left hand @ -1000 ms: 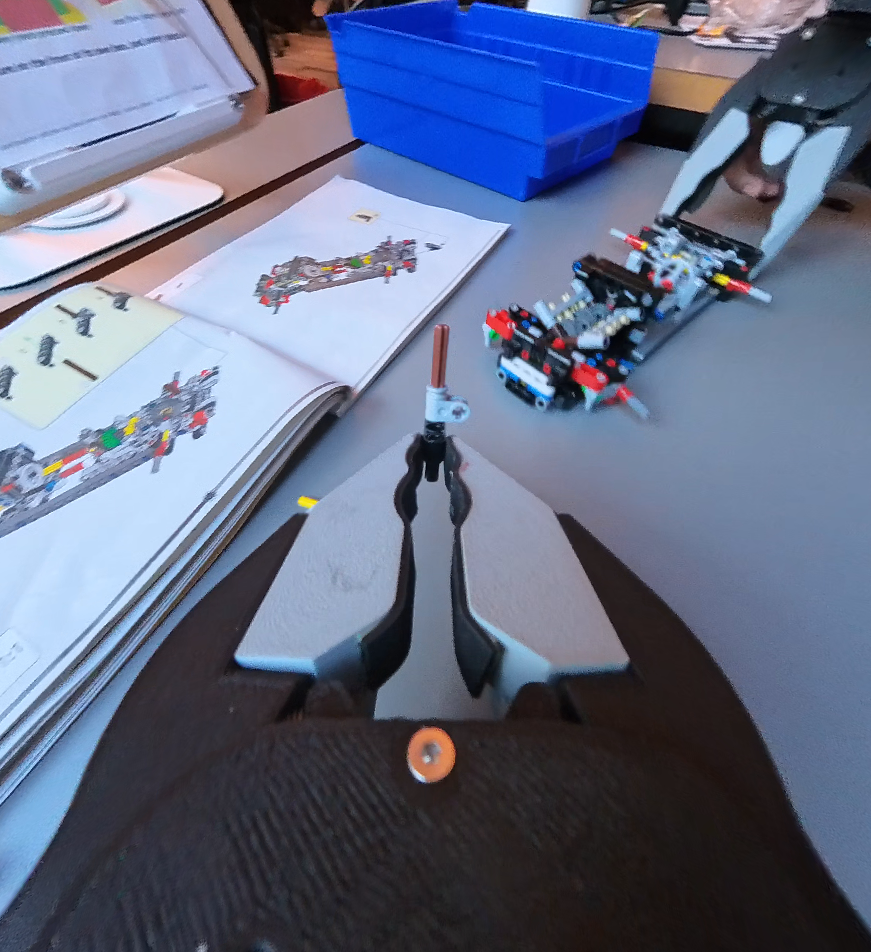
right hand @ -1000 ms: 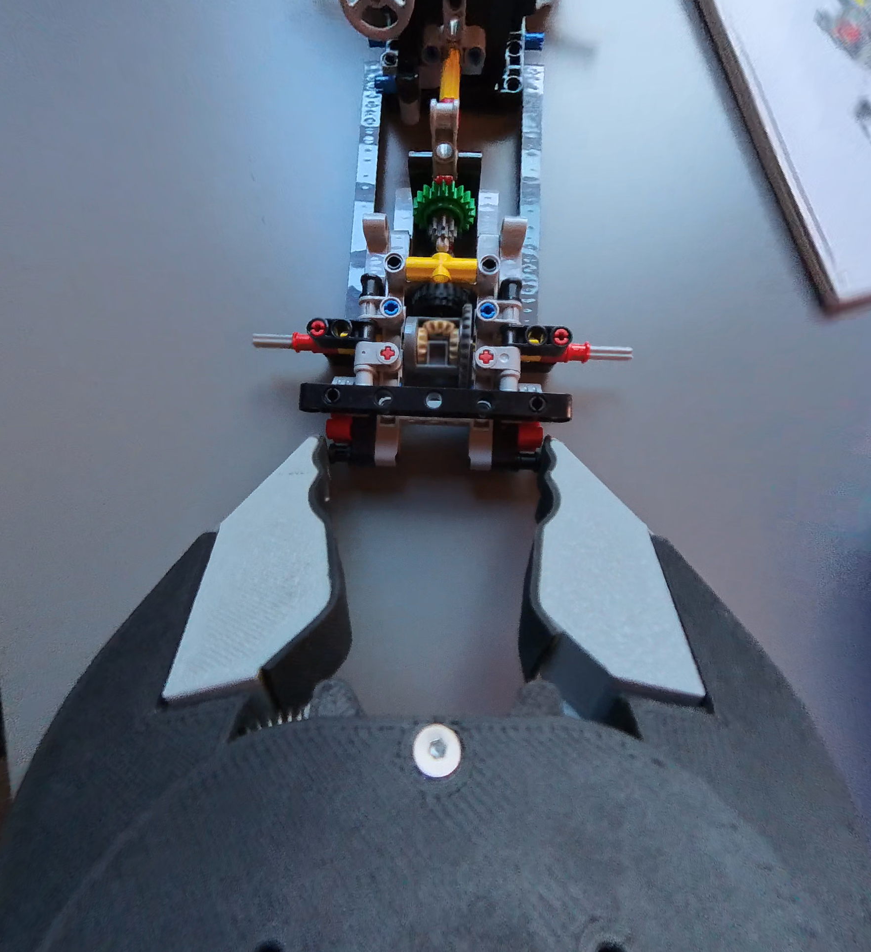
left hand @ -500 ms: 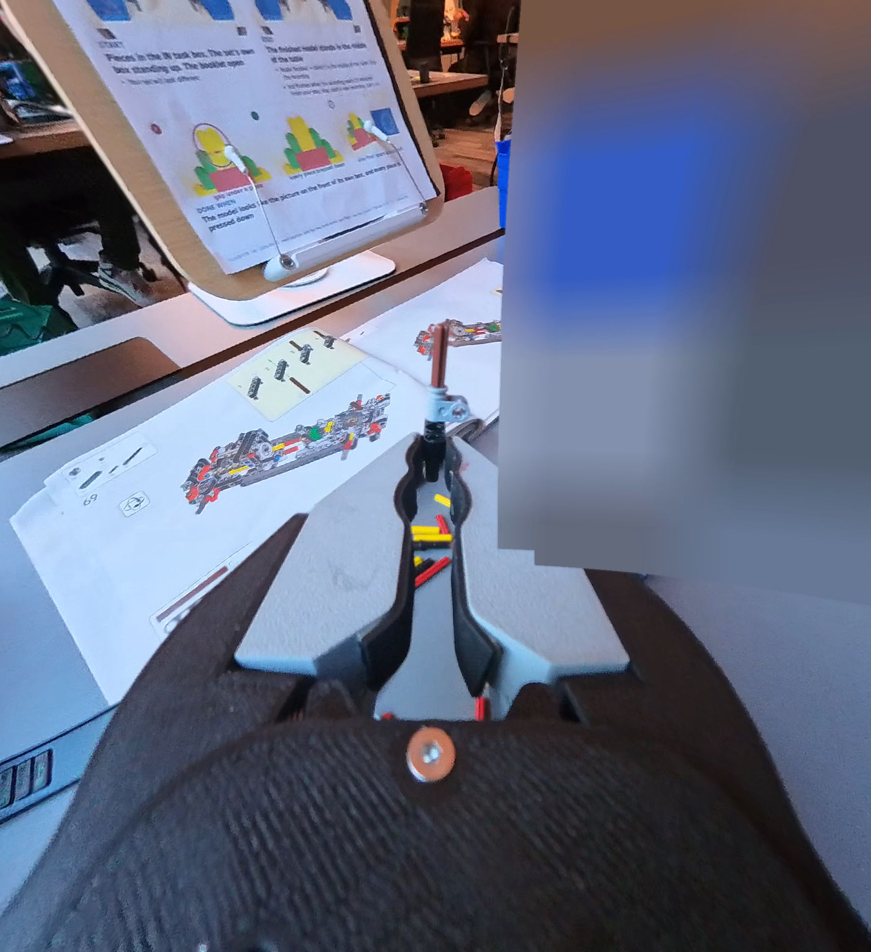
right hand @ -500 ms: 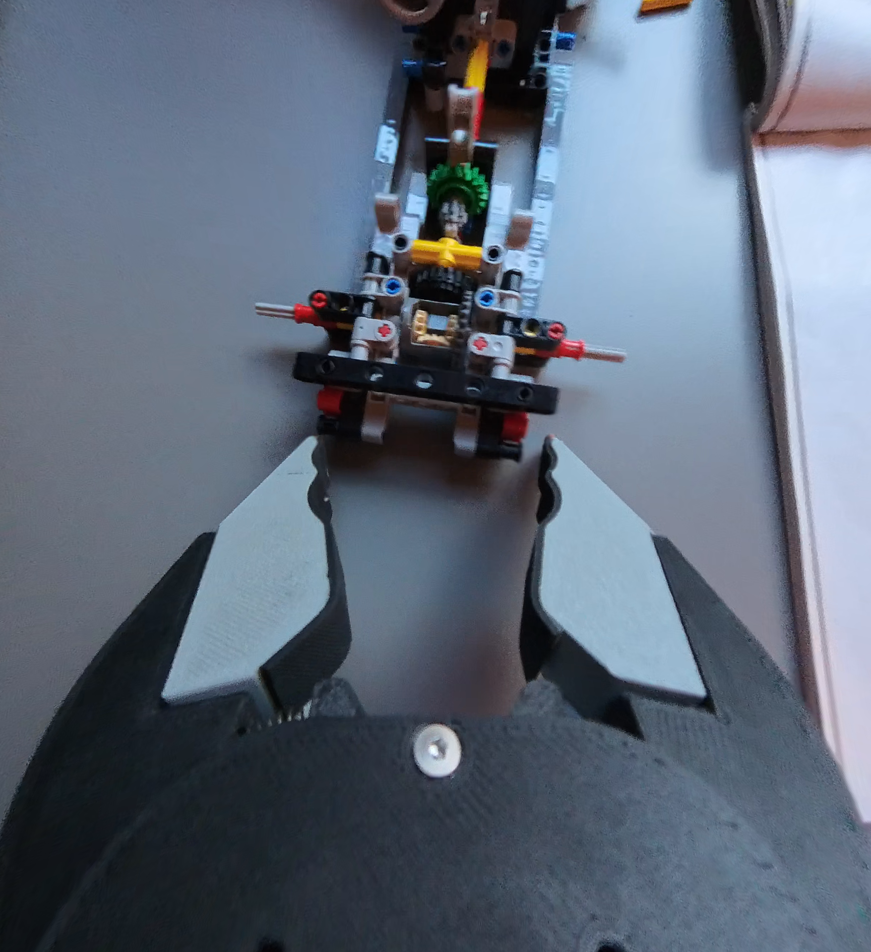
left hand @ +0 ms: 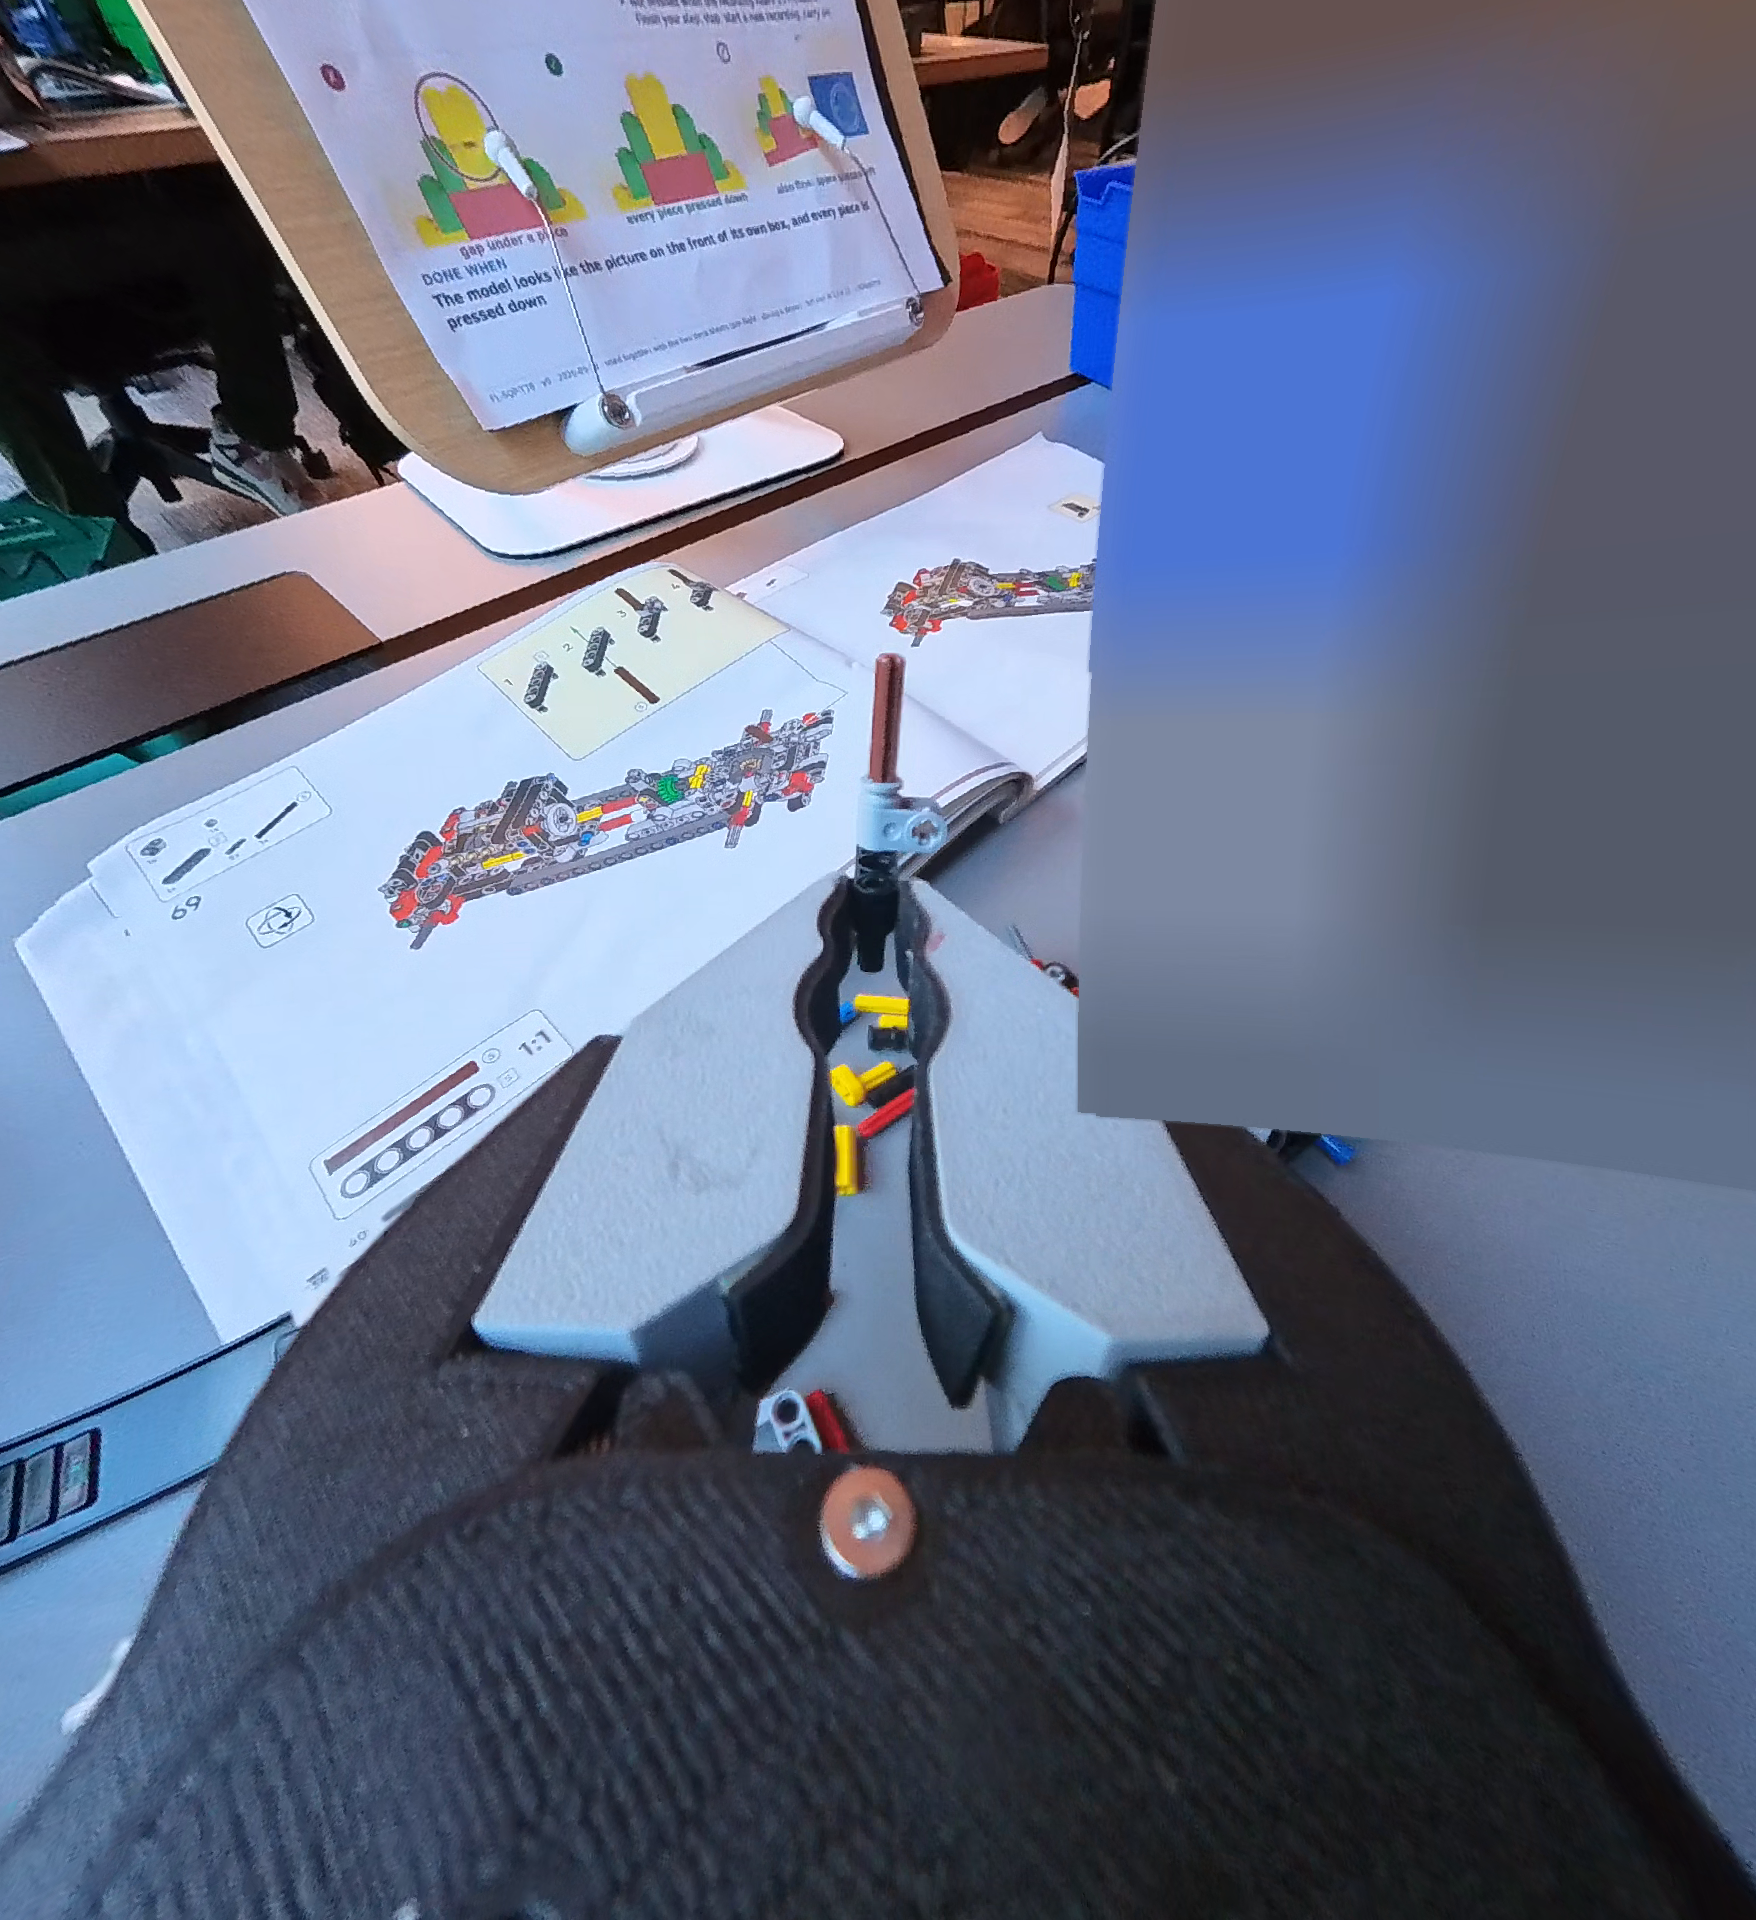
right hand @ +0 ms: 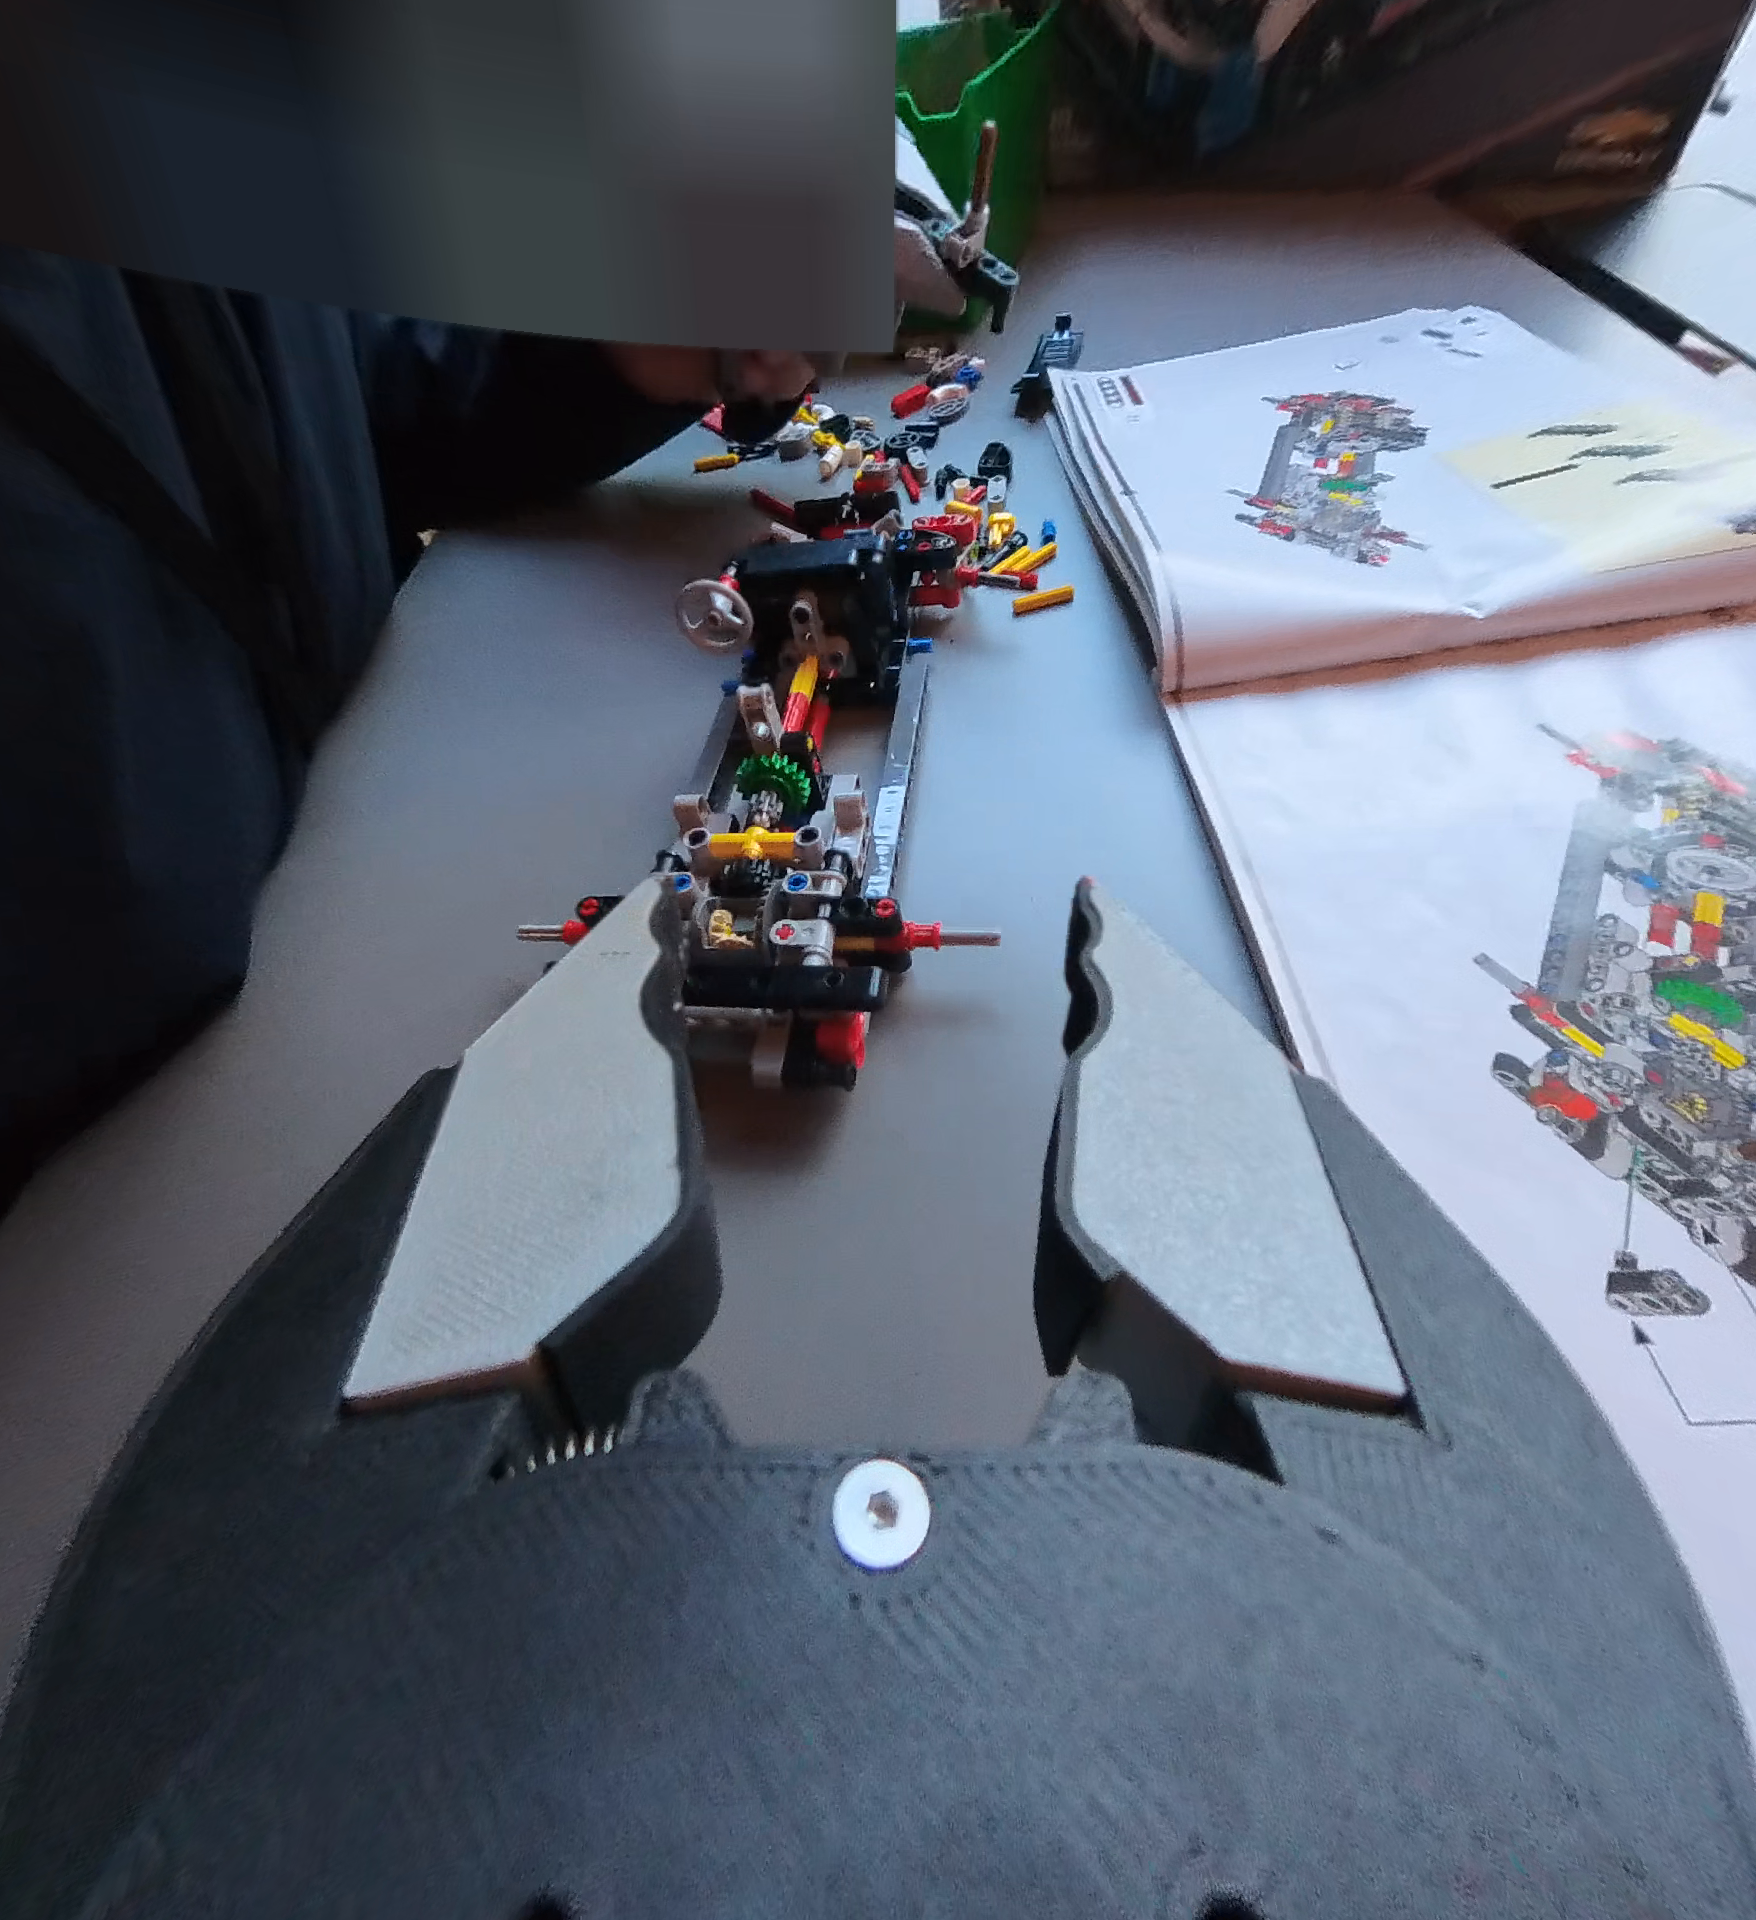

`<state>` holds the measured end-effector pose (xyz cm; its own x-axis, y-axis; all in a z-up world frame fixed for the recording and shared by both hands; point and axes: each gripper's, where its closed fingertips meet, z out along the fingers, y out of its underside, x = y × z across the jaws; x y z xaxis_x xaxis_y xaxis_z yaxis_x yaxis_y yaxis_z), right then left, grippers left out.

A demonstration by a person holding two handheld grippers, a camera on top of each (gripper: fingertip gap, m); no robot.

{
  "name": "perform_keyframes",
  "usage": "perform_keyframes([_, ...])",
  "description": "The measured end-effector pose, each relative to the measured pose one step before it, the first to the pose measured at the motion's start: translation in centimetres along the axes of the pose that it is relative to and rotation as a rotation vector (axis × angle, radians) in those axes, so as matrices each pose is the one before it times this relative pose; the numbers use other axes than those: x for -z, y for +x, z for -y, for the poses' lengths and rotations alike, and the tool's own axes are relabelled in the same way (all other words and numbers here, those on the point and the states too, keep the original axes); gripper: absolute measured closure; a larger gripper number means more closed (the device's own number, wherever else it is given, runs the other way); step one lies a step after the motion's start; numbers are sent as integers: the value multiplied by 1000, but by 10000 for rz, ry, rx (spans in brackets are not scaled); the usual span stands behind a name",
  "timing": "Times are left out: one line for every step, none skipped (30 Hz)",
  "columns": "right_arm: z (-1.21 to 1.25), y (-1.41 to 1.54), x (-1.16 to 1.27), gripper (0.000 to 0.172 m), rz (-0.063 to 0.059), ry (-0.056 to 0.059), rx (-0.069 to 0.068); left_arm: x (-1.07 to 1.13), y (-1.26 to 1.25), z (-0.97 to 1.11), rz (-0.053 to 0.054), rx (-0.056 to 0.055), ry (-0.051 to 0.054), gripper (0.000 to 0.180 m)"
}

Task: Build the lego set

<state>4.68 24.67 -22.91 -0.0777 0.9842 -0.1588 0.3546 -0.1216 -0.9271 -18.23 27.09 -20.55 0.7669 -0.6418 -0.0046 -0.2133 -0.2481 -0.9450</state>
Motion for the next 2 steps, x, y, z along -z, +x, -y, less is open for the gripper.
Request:
perform_keyframes([-236,126,-51,101,-132,-11,55,-47,26,-54,-12,40,3,175])
perform_keyframes([-263,230,-73,101,-139,-53,-13,-60,23,-73,-21,34,-17,175])
